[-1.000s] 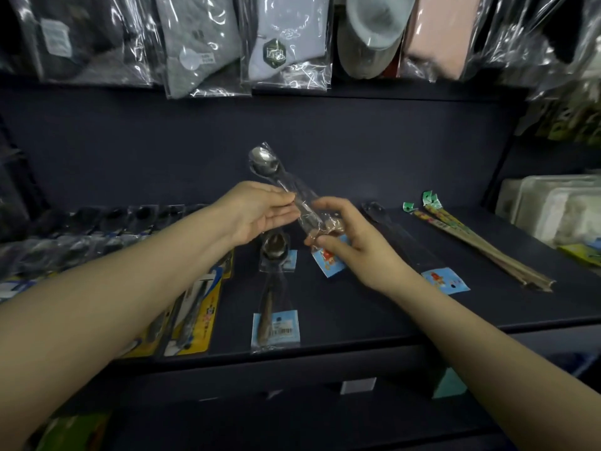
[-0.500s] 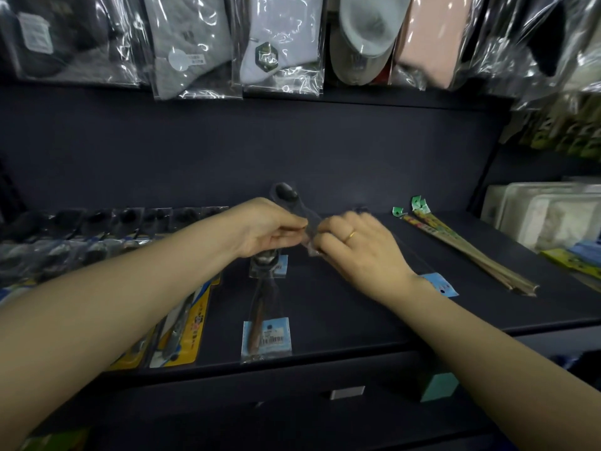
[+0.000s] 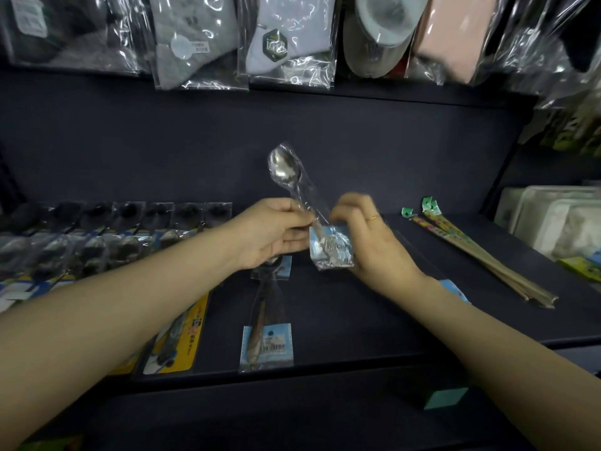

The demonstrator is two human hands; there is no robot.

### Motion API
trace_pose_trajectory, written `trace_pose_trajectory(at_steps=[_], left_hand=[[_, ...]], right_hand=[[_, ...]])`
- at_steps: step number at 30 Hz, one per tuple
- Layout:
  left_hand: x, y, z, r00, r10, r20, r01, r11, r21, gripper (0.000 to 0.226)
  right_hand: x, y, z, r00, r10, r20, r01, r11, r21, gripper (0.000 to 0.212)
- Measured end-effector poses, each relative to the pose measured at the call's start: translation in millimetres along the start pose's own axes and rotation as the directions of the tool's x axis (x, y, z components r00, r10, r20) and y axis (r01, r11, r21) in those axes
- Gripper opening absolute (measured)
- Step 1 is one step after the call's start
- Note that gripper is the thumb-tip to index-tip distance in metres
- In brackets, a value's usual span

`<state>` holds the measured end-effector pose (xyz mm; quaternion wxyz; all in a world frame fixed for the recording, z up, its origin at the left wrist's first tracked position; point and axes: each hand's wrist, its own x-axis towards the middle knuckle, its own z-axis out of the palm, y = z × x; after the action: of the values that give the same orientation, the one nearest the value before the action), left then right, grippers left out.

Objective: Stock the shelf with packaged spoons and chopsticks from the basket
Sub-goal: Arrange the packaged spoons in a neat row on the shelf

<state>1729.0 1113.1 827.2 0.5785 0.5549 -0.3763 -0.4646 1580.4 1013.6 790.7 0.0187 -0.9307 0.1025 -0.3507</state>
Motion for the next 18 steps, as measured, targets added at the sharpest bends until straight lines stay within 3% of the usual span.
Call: trace_pose_trajectory(at_steps=[2,3,4,6,7,8,11,16,18], left_hand=[[3.0,1.1,-2.3,0.994,0.085,-0.074,-0.079,0.994,0.080,0.009],[4.1,2.0,-3.4,0.987,0.121,-0.109,-0.106,0.985,0.134,0.005],[5.0,3.0,-4.0,0.980,0.149,-0.134,-0.122,0.975,0.187,0.001],[7.3,2.2,-3.7,0.972,0.186,-0.145,-0.138,0.947,0.290,0.005],[8.8,0.7,-2.5,0.970,0.197,-0.142,-0.140,0.931,0.336,0.009],[9.7,-0.9,-0.9,0.970,0.201,-0.138,-0.137,0.916,0.376,0.012],[13.1,-4.1,2.0,0.972,0.192,-0.133,-0.115,0.890,0.441,0.009],[20.0,-3.8,-1.7,0.974,0.175,-0.141,-0.082,0.860,0.503,0.006],[20.4,-3.9,-9.1,0.967,0.234,-0.100,-0.103,0.720,0.686,0.011]], right_hand=[[1.0,7.0,-0.5,0.955,0.296,-0.021,-0.292,0.949,0.119,0.065],[2.2,5.6,-4.3,0.880,0.472,0.057,-0.466,0.833,0.297,0.058],[4.6,2.3,-8.1,0.788,0.585,0.189,-0.587,0.625,0.514,0.045],[5.8,1.0,-10.9,0.678,0.584,0.447,-0.650,0.191,0.736,0.023],[6.3,-1.0,-11.3,0.674,0.541,0.503,-0.657,0.126,0.744,0.022],[7.4,-4.6,-10.2,0.684,0.510,0.522,-0.656,0.117,0.745,0.021],[10.9,-12.2,-1.0,0.716,0.516,0.471,-0.650,0.246,0.719,0.007],[22.3,-9.5,15.0,0.661,0.594,0.458,-0.715,0.316,0.623,0.012],[27.2,-6.6,20.0,0.612,0.625,0.485,-0.751,0.267,0.604,0.011]])
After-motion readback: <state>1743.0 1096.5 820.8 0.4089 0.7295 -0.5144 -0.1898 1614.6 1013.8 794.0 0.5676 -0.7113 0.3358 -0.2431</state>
